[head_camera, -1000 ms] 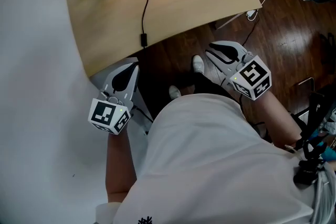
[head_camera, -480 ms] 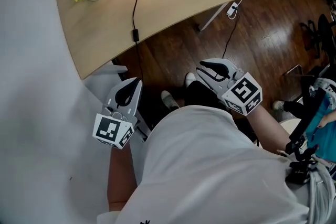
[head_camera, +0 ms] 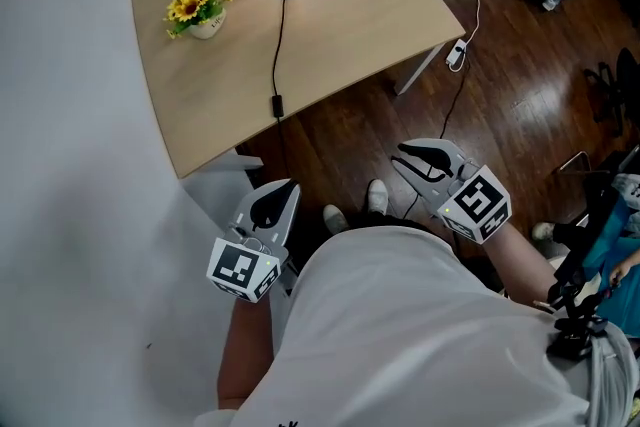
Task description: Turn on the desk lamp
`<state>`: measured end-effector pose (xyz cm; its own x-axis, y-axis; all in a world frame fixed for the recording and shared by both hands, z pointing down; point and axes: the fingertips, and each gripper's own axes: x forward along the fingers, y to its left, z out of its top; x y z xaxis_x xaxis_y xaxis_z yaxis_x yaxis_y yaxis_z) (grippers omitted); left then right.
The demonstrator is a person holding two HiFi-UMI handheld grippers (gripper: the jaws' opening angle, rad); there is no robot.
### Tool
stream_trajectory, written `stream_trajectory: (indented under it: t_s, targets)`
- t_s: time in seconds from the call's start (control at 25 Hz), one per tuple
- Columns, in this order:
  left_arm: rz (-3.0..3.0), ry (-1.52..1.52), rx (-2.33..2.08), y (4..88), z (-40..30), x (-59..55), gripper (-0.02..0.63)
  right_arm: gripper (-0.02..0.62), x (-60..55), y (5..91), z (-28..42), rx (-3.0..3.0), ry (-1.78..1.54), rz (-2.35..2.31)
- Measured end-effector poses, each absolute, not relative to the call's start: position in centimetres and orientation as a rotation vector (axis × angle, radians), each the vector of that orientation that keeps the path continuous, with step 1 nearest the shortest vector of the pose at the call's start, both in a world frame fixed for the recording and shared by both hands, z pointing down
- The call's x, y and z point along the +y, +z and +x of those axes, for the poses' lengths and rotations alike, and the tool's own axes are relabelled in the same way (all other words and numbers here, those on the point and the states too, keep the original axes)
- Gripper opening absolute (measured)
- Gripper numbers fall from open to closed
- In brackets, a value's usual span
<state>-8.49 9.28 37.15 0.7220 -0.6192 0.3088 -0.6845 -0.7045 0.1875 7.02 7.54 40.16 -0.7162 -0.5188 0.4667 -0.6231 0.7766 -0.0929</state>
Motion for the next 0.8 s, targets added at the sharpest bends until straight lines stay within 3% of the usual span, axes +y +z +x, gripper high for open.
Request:
stream_trajectory:
  t_s: [0.8]
  targets:
    - [2.642, 0.374, -0.987, 38.5, -8.3, 9.0, 0.018, 0.083, 7.9, 41.4, 6.8, -2.522, 0.344, 0.854]
